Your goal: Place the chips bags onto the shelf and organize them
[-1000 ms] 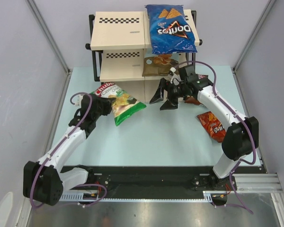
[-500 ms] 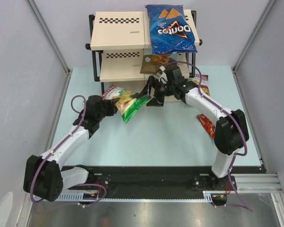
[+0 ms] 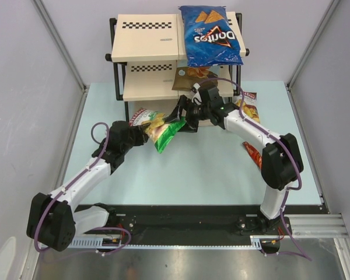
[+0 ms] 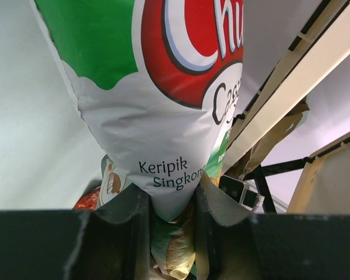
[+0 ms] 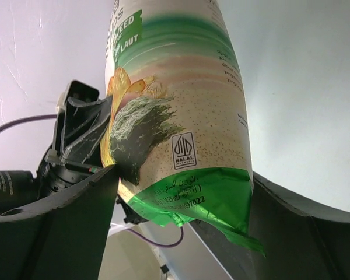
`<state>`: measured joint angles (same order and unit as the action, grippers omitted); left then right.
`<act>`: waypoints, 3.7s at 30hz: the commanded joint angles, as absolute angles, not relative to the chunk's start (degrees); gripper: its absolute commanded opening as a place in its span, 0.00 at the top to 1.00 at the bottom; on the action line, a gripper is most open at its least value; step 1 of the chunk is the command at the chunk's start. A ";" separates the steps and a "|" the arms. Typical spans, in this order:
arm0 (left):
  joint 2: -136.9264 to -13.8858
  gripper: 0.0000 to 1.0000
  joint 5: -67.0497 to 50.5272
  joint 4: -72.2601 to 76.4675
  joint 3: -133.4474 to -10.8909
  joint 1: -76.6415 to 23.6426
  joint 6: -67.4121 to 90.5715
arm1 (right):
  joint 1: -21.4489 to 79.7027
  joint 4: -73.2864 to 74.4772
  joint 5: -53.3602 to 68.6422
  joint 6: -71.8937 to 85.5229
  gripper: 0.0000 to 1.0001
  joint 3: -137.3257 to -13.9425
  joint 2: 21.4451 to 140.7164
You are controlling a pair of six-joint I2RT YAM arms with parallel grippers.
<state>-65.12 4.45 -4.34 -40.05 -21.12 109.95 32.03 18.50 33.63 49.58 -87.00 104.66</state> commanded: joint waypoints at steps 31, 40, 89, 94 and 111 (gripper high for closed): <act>-50.36 0.30 -9.05 -26.98 -42.01 -5.10 90.63 | 25.84 31.90 30.59 32.18 1.00 -81.93 88.35; -53.96 0.30 -12.83 -29.80 -47.19 1.67 82.36 | 22.42 25.34 23.04 33.48 1.00 -75.78 81.31; -64.60 0.31 -20.13 -21.01 -50.10 3.52 82.62 | 17.75 -15.38 -4.13 83.84 1.00 -58.44 105.54; -65.48 0.31 -20.83 -20.92 -49.22 3.78 82.35 | 17.67 -18.28 1.84 85.87 1.00 -59.41 109.51; -68.99 0.31 -28.21 -14.94 -46.58 3.87 82.26 | 15.65 -16.88 7.46 85.34 0.41 -61.17 108.81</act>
